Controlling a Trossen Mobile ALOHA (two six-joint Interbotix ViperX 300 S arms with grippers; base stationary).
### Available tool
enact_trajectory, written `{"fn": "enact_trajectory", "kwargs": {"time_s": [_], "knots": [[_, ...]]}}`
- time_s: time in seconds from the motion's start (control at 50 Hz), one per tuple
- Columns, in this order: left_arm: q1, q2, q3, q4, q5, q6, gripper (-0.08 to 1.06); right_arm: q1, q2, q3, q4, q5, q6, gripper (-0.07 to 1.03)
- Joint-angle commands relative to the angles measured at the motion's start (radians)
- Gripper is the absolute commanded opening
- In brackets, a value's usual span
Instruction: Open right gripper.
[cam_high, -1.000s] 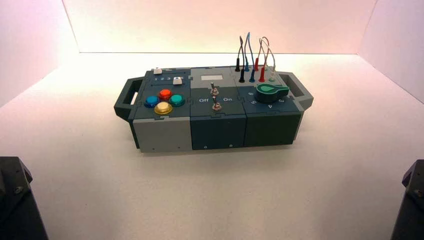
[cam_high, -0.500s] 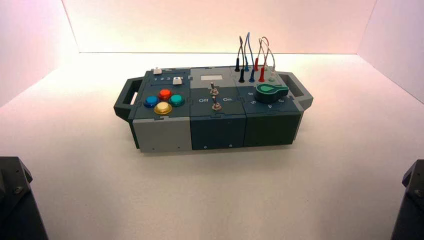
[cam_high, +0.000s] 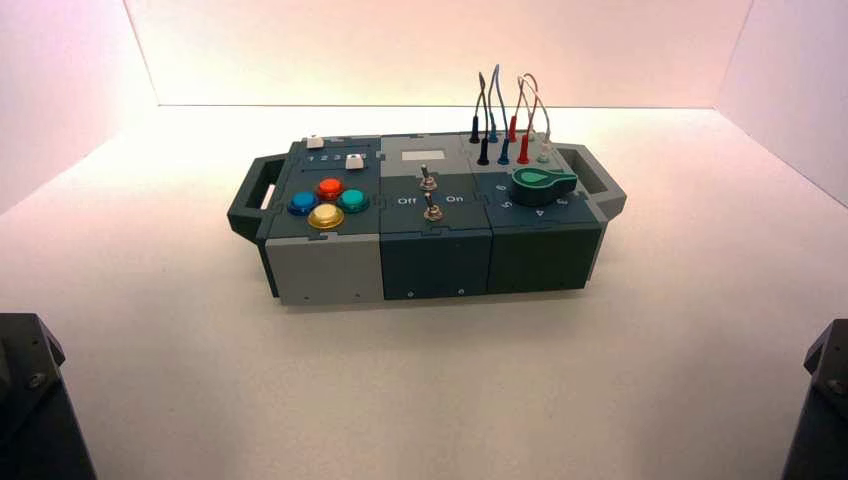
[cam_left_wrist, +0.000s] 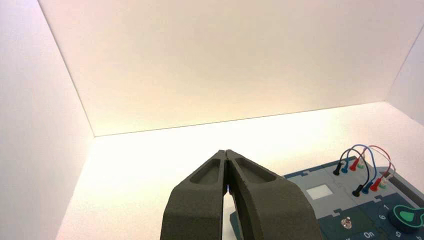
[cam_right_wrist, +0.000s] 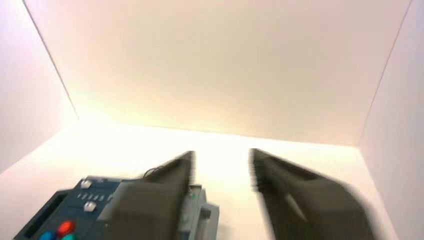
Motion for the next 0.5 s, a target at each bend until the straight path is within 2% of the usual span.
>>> {"fn": "enact_trajectory", "kwargs": {"time_s": [0.02,0.5], "knots": [[0.003,0.021,-0.021,0.000,-0.008,0.002,-0.03,0.002,0.011,-0.005,-0.003,-0.035,-0.003,1.00],[0.003,0.025,-0.023,0.000,-0.006,0.003,-0.03,0.002,0.020,-0.006,-0.002,-0.035,0.003,0.99]]}}
